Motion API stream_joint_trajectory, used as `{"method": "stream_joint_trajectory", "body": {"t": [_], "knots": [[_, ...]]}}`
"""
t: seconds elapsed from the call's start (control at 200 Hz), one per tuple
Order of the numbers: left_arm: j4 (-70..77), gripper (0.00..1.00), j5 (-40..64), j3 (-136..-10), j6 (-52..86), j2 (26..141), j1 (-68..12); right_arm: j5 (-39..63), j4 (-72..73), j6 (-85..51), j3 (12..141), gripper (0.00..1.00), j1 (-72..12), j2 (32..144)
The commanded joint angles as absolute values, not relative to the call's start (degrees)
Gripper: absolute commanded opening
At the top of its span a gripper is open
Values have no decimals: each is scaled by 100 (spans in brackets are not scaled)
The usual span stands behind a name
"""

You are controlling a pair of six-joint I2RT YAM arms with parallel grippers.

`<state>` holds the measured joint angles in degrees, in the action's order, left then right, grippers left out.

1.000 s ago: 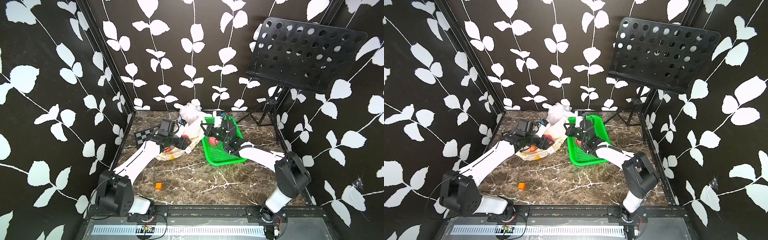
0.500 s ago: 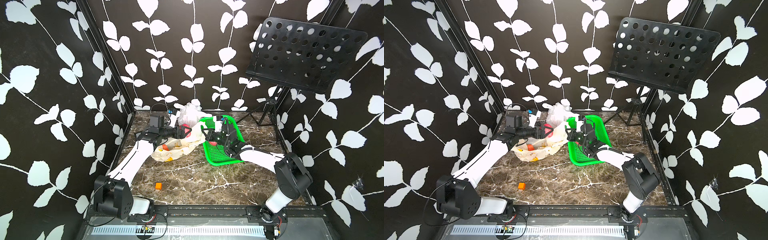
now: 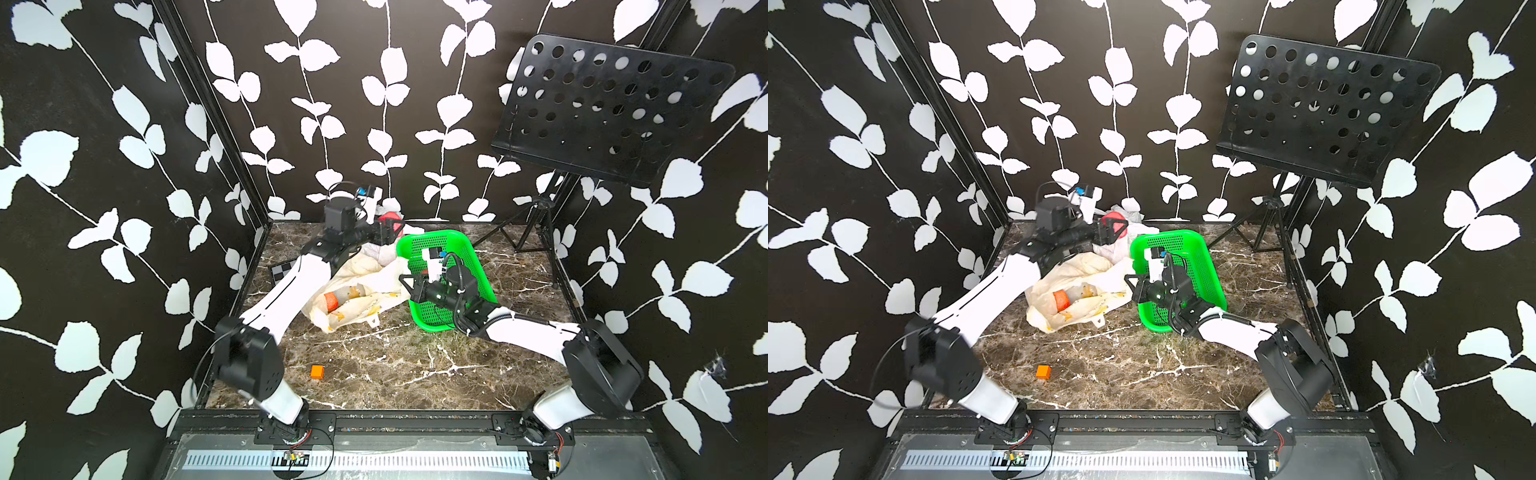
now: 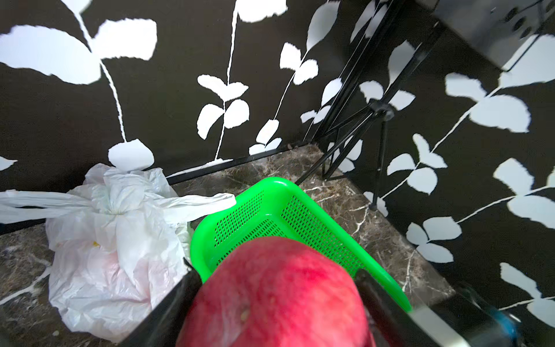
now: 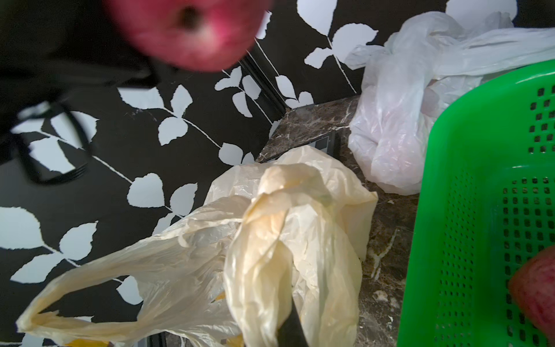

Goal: Untie the knot of a plastic bag & take out the apple
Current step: Place the apple in the basket.

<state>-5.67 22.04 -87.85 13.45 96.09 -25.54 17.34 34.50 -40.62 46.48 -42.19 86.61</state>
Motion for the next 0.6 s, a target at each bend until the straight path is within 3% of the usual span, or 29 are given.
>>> {"method": "stream_joint_trajectory", "body": {"t": [0.0, 0.355, 0.595], "knots": [[-1438, 56, 2053, -9640, 922, 10389, -2813, 1590, 3814, -3923, 4402, 0, -4356, 8482], [-2692, 61, 2239, -11784, 668, 12659, -3046, 1264, 3899, -3859, 4151, 0, -4403, 8208], [-3198, 82, 2246, -12558, 501, 13039, -3041, 1162, 3639, -3727, 4380, 0, -4403, 8227]]}}
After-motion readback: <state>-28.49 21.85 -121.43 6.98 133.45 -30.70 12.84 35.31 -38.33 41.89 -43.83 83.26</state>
